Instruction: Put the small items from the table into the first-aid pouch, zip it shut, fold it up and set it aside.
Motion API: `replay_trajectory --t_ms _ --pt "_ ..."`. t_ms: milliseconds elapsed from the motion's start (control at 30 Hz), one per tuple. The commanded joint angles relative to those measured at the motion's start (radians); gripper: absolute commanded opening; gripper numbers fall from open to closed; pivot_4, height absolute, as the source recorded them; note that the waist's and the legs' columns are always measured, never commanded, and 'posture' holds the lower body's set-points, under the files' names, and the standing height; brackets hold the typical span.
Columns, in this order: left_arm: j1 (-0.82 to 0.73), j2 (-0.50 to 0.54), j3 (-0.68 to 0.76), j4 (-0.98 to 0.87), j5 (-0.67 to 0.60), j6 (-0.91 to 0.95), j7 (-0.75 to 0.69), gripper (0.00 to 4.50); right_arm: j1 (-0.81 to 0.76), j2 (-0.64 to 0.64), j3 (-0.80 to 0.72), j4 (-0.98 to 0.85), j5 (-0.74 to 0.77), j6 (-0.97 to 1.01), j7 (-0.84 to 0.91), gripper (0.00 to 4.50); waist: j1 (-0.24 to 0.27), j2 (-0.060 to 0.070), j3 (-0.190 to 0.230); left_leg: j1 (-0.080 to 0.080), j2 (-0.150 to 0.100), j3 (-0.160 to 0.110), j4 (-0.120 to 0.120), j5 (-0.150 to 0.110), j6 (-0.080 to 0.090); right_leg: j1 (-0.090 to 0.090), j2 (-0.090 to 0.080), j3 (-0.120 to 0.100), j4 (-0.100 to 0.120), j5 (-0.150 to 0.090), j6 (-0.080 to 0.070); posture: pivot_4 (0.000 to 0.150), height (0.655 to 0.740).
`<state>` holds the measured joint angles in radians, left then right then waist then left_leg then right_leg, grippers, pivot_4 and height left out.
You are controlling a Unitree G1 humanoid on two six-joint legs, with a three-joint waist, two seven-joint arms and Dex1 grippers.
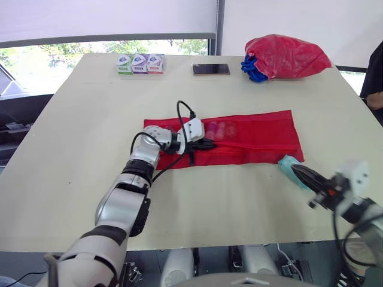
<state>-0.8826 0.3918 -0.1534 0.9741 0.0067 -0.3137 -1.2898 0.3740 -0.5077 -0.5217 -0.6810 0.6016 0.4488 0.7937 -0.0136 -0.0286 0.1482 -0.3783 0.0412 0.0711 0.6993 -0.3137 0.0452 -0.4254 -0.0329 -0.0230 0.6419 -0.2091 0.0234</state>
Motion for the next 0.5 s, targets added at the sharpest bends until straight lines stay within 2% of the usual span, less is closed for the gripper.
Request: replay_trajectory --t_ms 33,100,133,167,200,267,300,333,367,467,500 --pt "-0.010 0.048 0.023 -0.007 -0.014 -0.019 -0.017 0.00 0.056 -0.037 -0.127 0.004 0.101 -0.057 0.090 1.86 0.002 0.000 0.000 0.000 0.000 0.000 0.000 0.000 0.000 0.000 0.000 0.000 0.000 -0.002 -0.003 0.150 0.7400" --pt "-0.024 0.067 0.026 0.013 -0.016 -0.026 -0.030 0.00 0.080 -0.052 -0.177 0.017 0.135 -0.075 0.119 2.35 0.003 0.000 0.000 -0.001 0.000 0.000 0.000 0.000 0.000 0.000 0.000 0.000 0.000 -0.002 -0.003 0.150 0.7400" --pt "-0.032 0.073 0.027 0.023 -0.015 -0.029 -0.031 0.30 0.087 -0.059 -0.191 0.019 0.151 -0.075 0.123 2.91 0.003 0.000 0.000 -0.001 0.000 0.000 0.000 0.000 0.000 0.000 0.000 0.001 0.000 -0.002 -0.003 0.150 0.7400" --pt "-0.041 0.075 0.028 0.032 -0.014 -0.033 -0.029 0.61 0.091 -0.065 -0.199 0.019 0.163 -0.074 0.123 3.20 0.002 0.000 0.000 -0.001 -0.001 0.000 0.000 0.000 0.000 0.000 0.000 0.001 0.000 -0.002 -0.003 0.150 0.7400" --pt "-0.049 0.075 0.029 0.039 -0.015 -0.035 -0.027 0.75 0.092 -0.070 -0.202 0.017 0.171 -0.073 0.122 3.66 0.003 0.000 0.000 -0.001 -0.001 0.000 0.000 0.000 0.001 0.000 -0.001 0.001 -0.001 -0.002 -0.003 0.150 0.7400" --pt "-0.063 0.068 0.033 0.039 -0.029 -0.031 -0.044 1.64 0.097 -0.074 -0.200 0.014 0.176 -0.075 0.118 4.50 0.004 0.000 0.000 -0.001 -0.001 0.000 0.000 0.000 0.001 0.000 -0.001 0.001 -0.001 -0.002 -0.003 0.150 0.7400" --pt "-0.065 0.063 0.036 0.029 -0.041 -0.026 -0.063 2.02 0.103 -0.074 -0.198 0.011 0.175 -0.078 0.117 4.50 0.007 0.000 0.000 -0.001 -0.001 0.000 0.000 0.000 0.001 0.000 -0.001 0.001 -0.001 -0.002 -0.003 0.150 0.7400" --pt "-0.067 0.058 0.039 0.020 -0.051 -0.019 -0.081 2.64 0.109 -0.075 -0.197 0.010 0.175 -0.082 0.117 4.50 0.010 0.000 0.000 -0.001 -0.001 0.000 0.000 0.000 0.001 0.000 -0.001 0.002 -0.001 -0.002 -0.003 0.150 0.7400" --pt "-0.067 0.054 0.041 0.008 -0.060 -0.014 -0.095 2.80 0.115 -0.075 -0.196 0.009 0.176 -0.085 0.117 4.50 0.012 0.000 0.000 -0.001 -0.001 0.000 0.000 0.000 0.001 0.000 -0.001 0.002 -0.001 -0.002 -0.004 0.150 0.7400" --pt "-0.069 0.021 0.054 -0.049 -0.097 0.000 -0.116 3.94 0.130 -0.068 -0.208 -0.010 0.206 -0.088 0.110 4.50 0.024 0.000 0.000 -0.002 -0.001 0.000 0.000 0.000 0.001 0.000 -0.001 0.003 -0.001 -0.002 -0.004 0.150 0.7400" --pt "-0.068 0.011 0.054 -0.068 -0.103 0.001 -0.113 4.48 0.135 -0.067 -0.213 -0.018 0.218 -0.088 0.106 4.50 0.028 0.000 0.000 -0.002 -0.001 0.000 0.000 0.000 0.001 0.000 -0.001 0.003 -0.001 -0.002 -0.004 0.150 0.7400"
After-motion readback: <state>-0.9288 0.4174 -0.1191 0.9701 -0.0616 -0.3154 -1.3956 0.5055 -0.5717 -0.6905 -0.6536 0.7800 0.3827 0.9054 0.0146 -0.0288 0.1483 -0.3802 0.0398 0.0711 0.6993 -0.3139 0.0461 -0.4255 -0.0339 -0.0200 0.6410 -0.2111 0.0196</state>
